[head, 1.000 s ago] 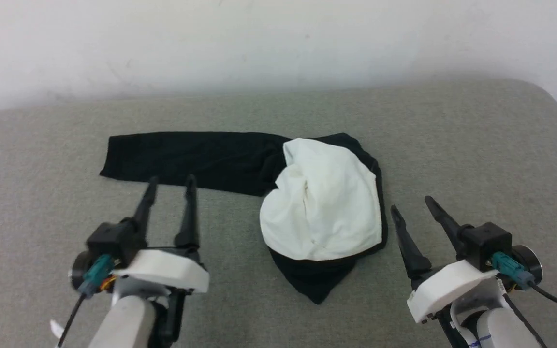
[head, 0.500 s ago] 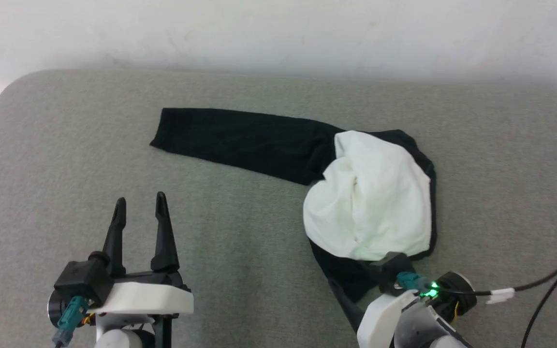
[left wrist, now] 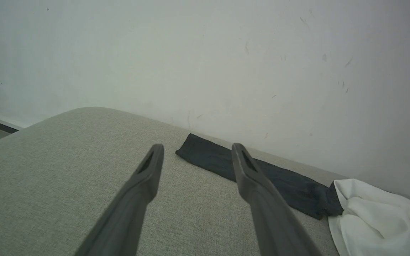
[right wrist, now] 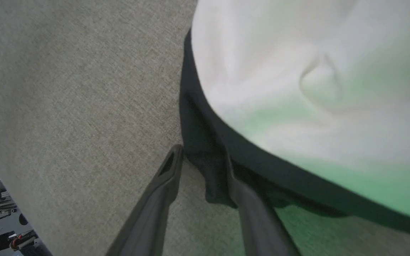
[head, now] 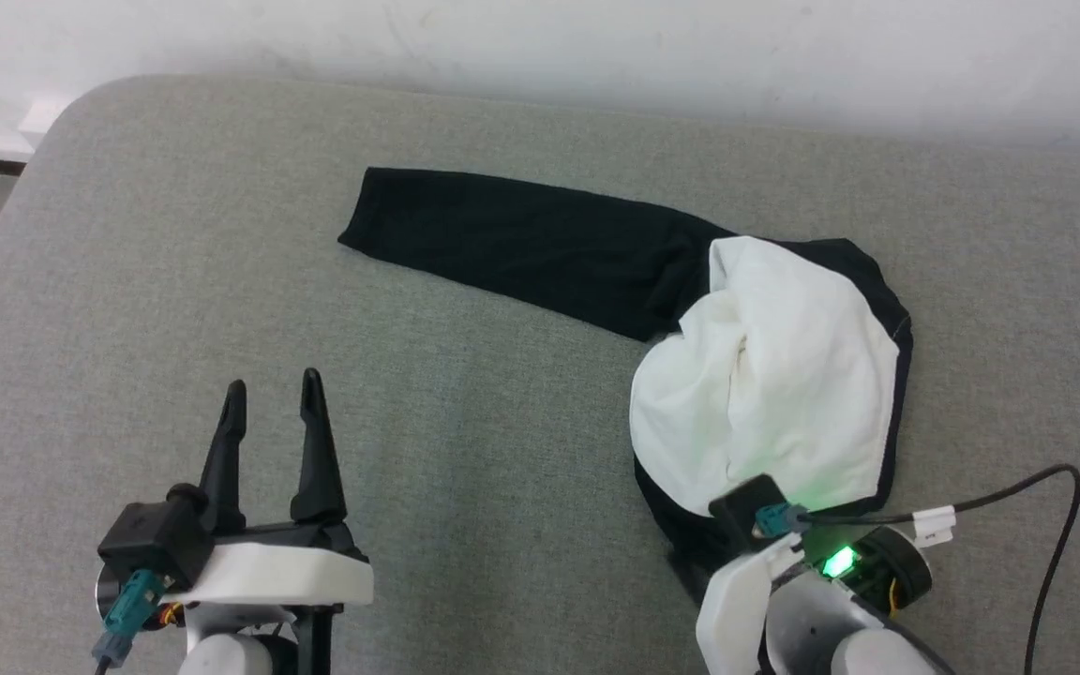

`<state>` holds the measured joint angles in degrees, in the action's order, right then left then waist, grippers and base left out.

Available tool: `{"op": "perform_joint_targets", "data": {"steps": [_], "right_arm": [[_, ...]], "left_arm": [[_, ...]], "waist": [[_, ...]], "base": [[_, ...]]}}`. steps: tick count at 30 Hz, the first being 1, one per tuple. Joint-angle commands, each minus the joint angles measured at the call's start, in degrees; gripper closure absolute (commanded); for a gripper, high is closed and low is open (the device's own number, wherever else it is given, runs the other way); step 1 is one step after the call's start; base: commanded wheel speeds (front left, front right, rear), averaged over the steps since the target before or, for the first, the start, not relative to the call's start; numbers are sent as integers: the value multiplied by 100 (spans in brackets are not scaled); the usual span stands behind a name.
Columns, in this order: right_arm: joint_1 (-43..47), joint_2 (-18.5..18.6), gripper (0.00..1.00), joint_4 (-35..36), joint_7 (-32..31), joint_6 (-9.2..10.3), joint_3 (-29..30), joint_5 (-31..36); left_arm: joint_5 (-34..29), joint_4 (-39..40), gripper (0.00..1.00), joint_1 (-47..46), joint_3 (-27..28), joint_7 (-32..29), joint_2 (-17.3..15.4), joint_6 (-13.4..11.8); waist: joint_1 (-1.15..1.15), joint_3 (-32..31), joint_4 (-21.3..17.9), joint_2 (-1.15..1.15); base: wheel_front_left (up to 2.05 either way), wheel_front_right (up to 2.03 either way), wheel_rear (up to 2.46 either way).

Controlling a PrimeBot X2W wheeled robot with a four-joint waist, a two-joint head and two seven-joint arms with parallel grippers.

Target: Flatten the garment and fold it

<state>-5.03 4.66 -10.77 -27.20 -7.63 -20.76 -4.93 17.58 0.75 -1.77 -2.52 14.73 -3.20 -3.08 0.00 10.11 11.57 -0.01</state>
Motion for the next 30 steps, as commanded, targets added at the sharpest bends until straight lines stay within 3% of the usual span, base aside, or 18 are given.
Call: {"op": "perform_joint_targets", "data": {"steps": [1,3,11,18,24,30], "right_arm": [[-19,15,64,-199,-79,14,54,40],[-46,-27,100,-225,-69,14,110,31],[22,-134,100,263,696,14,592,-63],[544,-174,100,1364,1264,14,2042,-26],[957,-177,100,1719,885,14,3714,127],[1119,-178,100,1351,75,14,4854,160]], "left_arm": [[22,8,0,-99,2,27,31,-18],[32,9,0,-91,2,27,31,-20],[-62,-37,0,-17,29,27,32,32],[-173,-76,0,66,84,27,32,115],[-216,-102,0,114,60,27,32,145],[-226,-131,0,137,5,27,32,164]], "waist": [[0,21,-28,1],[0,20,-90,1],[0,-199,-470,1],[0,-433,-814,1],[0,-524,-1028,1],[0,-526,-1158,1]], "base": [[0,0,0],[0,0,0],[0,0,0],[0,0,0],[0,0,0],[0,0,0]]}}
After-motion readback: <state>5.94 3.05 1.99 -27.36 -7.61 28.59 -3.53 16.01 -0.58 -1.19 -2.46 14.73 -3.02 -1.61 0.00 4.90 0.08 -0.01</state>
